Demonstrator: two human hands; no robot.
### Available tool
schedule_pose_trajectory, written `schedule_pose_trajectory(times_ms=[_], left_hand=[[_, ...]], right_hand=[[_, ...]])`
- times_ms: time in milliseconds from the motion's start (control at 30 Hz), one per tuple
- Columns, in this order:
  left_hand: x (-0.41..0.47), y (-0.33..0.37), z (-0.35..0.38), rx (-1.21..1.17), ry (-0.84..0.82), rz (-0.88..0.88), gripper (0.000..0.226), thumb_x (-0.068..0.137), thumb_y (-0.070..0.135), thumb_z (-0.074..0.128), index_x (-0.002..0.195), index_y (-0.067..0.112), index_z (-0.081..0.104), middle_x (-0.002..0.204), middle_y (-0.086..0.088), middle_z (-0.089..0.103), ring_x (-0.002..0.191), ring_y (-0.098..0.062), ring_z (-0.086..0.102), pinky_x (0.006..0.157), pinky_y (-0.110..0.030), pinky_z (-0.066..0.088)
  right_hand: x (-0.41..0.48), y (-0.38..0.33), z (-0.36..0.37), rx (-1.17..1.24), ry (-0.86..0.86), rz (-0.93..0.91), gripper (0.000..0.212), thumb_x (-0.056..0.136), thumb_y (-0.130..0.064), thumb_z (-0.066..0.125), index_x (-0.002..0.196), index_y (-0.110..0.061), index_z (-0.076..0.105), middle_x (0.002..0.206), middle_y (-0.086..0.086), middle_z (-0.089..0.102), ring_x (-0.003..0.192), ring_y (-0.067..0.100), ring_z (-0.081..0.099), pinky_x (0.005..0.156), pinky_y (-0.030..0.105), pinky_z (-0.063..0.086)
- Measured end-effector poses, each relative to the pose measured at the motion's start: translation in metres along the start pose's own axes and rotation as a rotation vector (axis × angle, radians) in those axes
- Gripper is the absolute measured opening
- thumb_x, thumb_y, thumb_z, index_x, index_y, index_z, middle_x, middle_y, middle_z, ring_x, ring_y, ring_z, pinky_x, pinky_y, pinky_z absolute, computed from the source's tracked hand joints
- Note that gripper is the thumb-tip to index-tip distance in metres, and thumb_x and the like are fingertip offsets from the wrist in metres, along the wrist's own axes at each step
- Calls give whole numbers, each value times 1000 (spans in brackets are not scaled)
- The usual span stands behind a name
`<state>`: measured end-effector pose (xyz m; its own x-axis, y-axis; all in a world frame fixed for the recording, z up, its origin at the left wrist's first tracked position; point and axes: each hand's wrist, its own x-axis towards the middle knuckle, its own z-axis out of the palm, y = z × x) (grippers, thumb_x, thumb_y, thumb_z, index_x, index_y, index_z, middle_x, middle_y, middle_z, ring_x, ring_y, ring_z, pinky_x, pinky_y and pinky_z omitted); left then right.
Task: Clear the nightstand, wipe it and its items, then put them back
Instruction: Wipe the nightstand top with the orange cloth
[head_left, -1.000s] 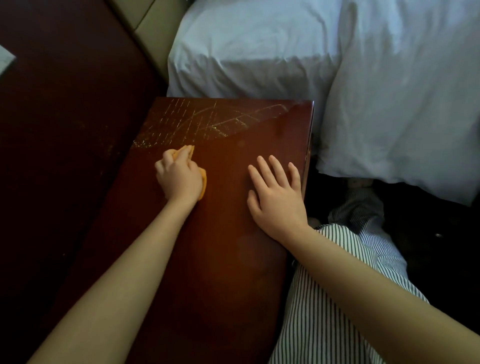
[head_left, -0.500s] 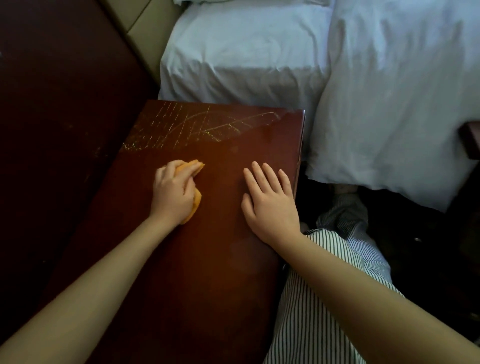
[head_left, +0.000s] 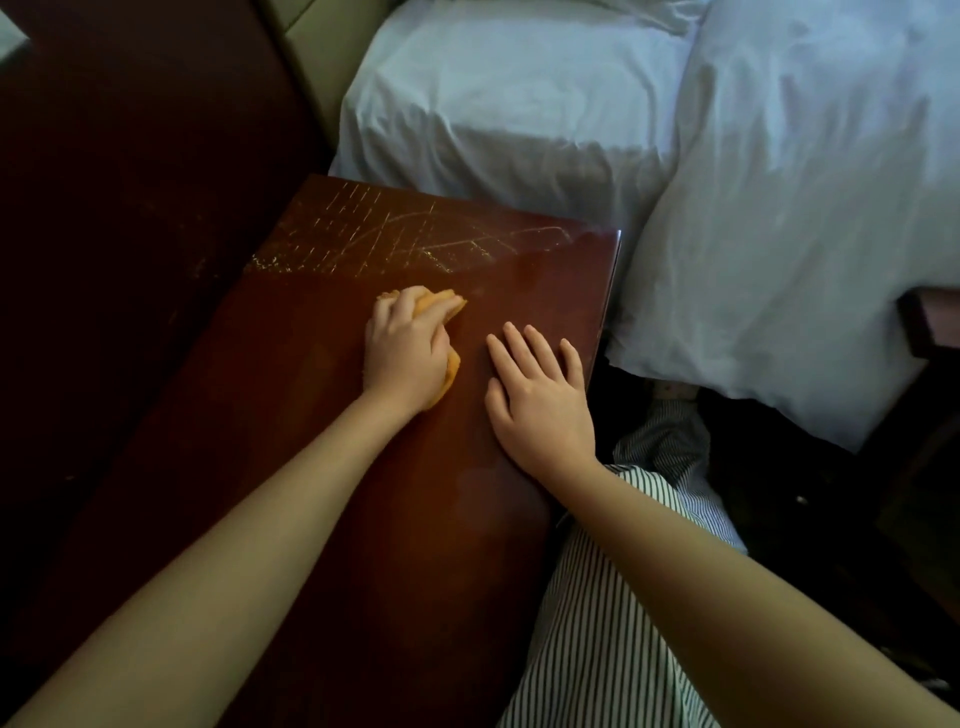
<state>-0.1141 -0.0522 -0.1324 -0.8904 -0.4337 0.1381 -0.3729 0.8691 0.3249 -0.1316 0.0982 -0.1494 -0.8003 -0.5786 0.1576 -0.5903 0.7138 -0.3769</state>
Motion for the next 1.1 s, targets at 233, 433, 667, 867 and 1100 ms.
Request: schedule_pose_trajectory(times_ms=[233,433,667,867,1100], left_hand=[[-23,-40,-16,-37,-48,98,42,89,23,37,125,29,57,127,-5,51,113,-29,41,95,-43,37],[15,-12,0,22,60,-141,40,94,15,41,131,25,52,134,-9,44,120,-32,36,98,-41,31],[19,5,7,9,51,-110,39,95,15,39,130,27,53,133,-8,46,118,-30,37,96,-39,33],[-26,-14,-8,-58,-86,135,45,87,24,35,125,31,58,126,-3,51,111,-28,40,95,-39,34],[6,-27,-5,-34,42,-100,38,94,14,42,127,26,56,130,-8,48,114,-32,39,95,-41,36]], right_hand=[[0,1,-1,35,-1,8,60,90,-37,20,139,-15,45,147,6,41,139,24,32,114,45,13],[0,1,1,50,63,37,55,90,-34,27,134,-12,52,142,8,47,134,25,40,112,46,21],[-1,2,-1,109,52,36,59,90,-37,22,138,-13,48,146,7,41,138,23,33,114,41,13],[-1,2,-2,151,85,48,60,89,-36,23,136,-10,50,144,9,44,137,24,36,113,41,15],[-1,1,-2,123,85,57,58,89,-37,25,135,-11,51,143,9,45,135,25,38,112,44,16]])
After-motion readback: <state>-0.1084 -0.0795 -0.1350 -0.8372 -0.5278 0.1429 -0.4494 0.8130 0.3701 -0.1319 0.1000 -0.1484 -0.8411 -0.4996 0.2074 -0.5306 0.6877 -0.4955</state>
